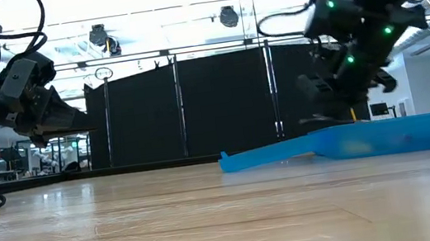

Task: Pick & place school supplies into a supply box
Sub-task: Put the black scissors into the blue supply box, then return to Home Position

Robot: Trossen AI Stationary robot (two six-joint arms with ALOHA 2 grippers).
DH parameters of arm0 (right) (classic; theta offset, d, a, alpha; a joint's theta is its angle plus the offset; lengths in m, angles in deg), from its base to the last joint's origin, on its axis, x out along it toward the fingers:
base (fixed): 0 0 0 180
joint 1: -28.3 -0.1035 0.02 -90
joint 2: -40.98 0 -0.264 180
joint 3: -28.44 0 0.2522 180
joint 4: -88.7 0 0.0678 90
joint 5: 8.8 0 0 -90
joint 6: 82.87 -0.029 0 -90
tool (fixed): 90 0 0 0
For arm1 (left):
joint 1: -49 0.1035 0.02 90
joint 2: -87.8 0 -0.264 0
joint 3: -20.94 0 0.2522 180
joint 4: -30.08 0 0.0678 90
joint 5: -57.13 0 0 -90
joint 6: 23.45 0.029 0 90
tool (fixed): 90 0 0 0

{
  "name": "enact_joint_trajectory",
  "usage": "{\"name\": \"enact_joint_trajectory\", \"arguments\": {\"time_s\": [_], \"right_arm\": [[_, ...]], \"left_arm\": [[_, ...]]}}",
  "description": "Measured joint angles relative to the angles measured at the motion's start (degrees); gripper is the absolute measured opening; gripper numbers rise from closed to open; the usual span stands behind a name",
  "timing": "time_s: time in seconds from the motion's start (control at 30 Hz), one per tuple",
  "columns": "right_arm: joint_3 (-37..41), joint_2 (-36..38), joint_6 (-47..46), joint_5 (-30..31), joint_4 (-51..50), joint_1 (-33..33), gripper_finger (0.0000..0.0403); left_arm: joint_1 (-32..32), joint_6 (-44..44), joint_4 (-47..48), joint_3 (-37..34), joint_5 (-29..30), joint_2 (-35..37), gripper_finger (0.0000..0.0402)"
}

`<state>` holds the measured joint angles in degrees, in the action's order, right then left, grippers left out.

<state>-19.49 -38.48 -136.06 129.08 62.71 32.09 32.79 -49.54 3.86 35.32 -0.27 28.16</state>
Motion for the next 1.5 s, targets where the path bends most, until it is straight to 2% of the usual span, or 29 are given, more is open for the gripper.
{"name": "enact_joint_trajectory", "arguments": {"time_s": [0.43,0.9,1.07,1.23,1.3,1.4,1.5], "right_arm": [[7.0,0.1,-10.9,0.9,-0.9,0.0,0.0001],[7.3,-0.1,-8.6,-0.2,1.2,0.0,0.0074],[7.3,-0.1,-2.8,-0.1,6.6,-0.7,0.0084],[7.2,0.9,8.4,-0.6,19.6,-2.8,0.0085],[7.2,2.1,14.0,-3.3,25.2,-4.0,0.0082],[7.2,4.5,22.8,-9.2,33.2,-5.9,0.0078],[7.2,8.1,28.8,-13.1,38.3,-8.1,0.0072]], "left_arm": [[0.0,-0.1,0.0,0.0,0.0,0.0,0.0031],[0.0,-0.1,0.0,0.0,0.3,0.0,0.0031],[0.0,-0.1,0.0,0.0,0.3,0.0,0.0031],[0.0,-1.2,0.0,0.0,3.4,0.0,0.0031],[0.0,-1.7,-0.5,0.0,3.8,0.0,0.0031],[-0.1,-0.7,-3.8,0.0,0.7,0.1,0.0031],[-0.1,4.5,-10.9,0.0,-4.2,0.1,0.0031]]}}
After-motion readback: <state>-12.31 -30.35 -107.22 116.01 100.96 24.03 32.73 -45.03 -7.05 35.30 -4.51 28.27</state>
